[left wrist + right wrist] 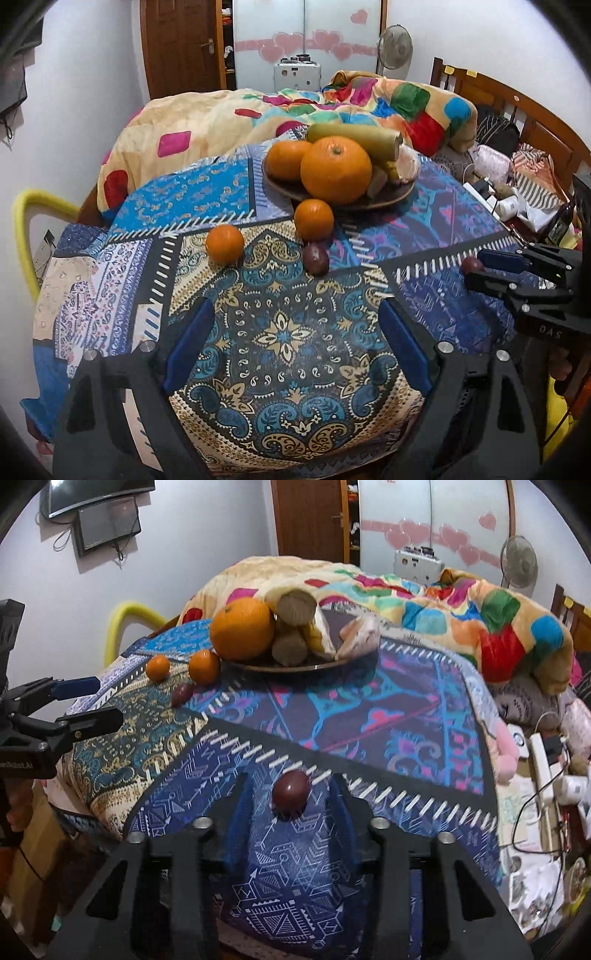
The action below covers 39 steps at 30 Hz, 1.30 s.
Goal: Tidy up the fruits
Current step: 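Grasp a dark brown small fruit with left tool while right tool grasps another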
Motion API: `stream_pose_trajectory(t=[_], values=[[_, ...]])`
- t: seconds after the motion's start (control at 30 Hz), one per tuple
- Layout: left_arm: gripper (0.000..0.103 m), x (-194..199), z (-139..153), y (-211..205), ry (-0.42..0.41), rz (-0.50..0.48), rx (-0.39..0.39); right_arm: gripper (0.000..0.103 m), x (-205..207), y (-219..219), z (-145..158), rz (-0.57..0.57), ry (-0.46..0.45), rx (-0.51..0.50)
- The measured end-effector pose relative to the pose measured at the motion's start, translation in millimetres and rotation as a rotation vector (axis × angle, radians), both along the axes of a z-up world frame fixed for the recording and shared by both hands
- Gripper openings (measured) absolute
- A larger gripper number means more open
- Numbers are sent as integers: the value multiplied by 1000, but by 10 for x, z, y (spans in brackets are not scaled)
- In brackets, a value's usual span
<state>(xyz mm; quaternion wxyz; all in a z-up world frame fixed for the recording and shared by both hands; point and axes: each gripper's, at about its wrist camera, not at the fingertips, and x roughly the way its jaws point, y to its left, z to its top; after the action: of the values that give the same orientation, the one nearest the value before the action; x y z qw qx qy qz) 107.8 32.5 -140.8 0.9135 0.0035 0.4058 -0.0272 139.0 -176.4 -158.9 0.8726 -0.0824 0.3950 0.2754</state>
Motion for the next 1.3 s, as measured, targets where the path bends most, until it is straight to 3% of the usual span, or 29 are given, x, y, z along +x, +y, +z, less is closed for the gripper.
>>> stream_pose_trajectory(t=[0.1,0.17,0.33,0.47,0.7,1.0,1.3], values=[[77,25,-60,-2,16,-12,-2,26,-17,10,-39,-4,-7,-11],[71,63,-105,-5,30,-20,-11,18,-20,13,-33,-5,-10,-9],[58,176,-168,-18,53,-34,-26,18,-4,15,-13,-6,-12,0],[56,272,-189,-42,68,-44,-41,18,44,-5,40,-8,-24,14],[43,516,-194,-88,90,-51,-61,18,138,-39,126,-10,-46,42],[17,657,-226,-45,90,-43,-83,18,238,-70,98,-15,-45,63],[12,603,-96,-29,61,-51,-60,18,335,-52,188,-17,-59,75]])
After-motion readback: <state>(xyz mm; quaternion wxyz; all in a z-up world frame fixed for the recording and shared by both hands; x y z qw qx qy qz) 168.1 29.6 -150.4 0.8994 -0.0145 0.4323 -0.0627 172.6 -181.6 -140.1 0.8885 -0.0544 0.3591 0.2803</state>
